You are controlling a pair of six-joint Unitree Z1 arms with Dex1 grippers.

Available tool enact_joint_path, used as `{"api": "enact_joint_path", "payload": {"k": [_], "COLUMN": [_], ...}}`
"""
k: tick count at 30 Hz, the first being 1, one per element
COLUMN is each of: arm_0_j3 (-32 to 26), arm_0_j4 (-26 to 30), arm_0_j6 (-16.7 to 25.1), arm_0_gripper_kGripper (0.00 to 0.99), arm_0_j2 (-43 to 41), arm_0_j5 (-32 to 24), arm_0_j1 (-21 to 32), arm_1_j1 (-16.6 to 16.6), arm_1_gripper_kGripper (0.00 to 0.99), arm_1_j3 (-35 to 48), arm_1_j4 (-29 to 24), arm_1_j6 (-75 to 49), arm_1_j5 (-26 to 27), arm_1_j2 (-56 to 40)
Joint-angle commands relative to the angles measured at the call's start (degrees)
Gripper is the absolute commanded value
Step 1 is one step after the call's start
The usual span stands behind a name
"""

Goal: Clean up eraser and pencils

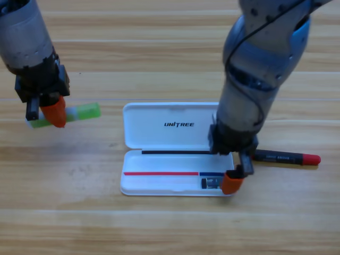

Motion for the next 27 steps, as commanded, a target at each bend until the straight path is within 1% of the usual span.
{"api": "enact_joint_path", "payload": {"k": [1,3,5,8,10,12,15,21,25,27], "arm_0_j3": [-3.82,-4.96,-6.02,-7.69,-9.01,-10.41,-12.52,-15.33,-16.04,-16.04], "arm_0_j4": [2.43,2.78,2.78,2.78,2.78,2.78,2.78,2.52,2.34,2.26], "arm_0_j6": [0.16,0.43,0.43,0.25,0.07,-0.36,-0.72,-0.98,-1.42,-1.68], "arm_0_gripper_kGripper": [0.000,0.000,0.000,0.000,0.000,0.000,0.000,0.000,0.000,0.000], "arm_0_j2": [-0.70,-0.52,0.45,3.35,5.72,7.83,11.17,16.79,19.17,19.87], "arm_0_j5": [0.50,0.50,0.41,0.32,0.15,0.15,-0.29,-1.43,-1.70,-1.70], "arm_0_j1": [-4.57,-7.30,-10.20,-13.98,-16.17,-17.84,-19.43,-20.30,-20.30,-20.30], "arm_1_j1": [0.72,-0.69,-2.44,-5.34,-7.89,-10.44,-12.99,-15.36,-16.15,-16.33], "arm_1_gripper_kGripper": [0.990,0.990,0.989,0.985,0.985,0.985,0.988,0.983,0.950,0.948], "arm_1_j3": [8.45,11.87,15.39,19.26,20.05,19.87,18.73,15.56,14.69,14.33], "arm_1_j4": [2.10,2.10,2.18,1.74,-0.28,-2.65,-5.29,-6.25,-8.01,-8.27], "arm_1_j6": [2.16,4.09,3.39,0.93,0.05,-1.18,-3.12,-8.22,-10.41,-11.03], "arm_1_j5": [2.74,3.44,3.36,1.25,-0.51,-0.95,-1.04,-1.39,-2.62,-2.53], "arm_1_j2": [-15.46,-18.27,-19.68,-18.45,-15.55,-12.65,-8.96,-2.80,0.19,0.98]}}
